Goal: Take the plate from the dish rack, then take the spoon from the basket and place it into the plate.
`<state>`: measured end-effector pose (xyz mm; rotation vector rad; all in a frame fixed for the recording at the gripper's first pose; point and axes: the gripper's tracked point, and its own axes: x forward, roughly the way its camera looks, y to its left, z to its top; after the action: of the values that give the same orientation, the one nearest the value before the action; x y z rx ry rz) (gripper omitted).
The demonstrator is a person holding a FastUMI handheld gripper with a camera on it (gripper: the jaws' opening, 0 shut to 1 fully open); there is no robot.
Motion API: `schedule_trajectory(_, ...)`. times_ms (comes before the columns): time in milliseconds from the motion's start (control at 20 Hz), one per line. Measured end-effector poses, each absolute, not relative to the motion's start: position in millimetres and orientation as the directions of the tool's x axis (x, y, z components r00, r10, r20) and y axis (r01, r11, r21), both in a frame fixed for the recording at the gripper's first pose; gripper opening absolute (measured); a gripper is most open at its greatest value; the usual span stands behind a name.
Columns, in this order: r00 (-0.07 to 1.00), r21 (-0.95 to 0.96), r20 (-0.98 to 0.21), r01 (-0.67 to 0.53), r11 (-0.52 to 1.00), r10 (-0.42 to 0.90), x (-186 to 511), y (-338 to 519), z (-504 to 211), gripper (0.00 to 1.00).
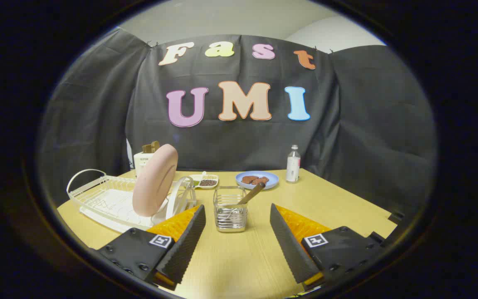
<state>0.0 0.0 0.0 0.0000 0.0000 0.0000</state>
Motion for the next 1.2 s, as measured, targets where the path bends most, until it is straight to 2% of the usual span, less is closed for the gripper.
schedule_trajectory(700, 1.000, 0.011, 0.001, -0.004, 1.000, 0.004, -5, -1, 0, 0.94)
schedule_trajectory(1050, 0.999, 0.014, 0.044, -0.028, 1.000, 0.027, -6, 6, 30, 0.94)
schedule_trajectory(1200, 0.999, 0.001, 0.047, -0.001, 1.000, 0.001, -3, 10, 55, 0.94)
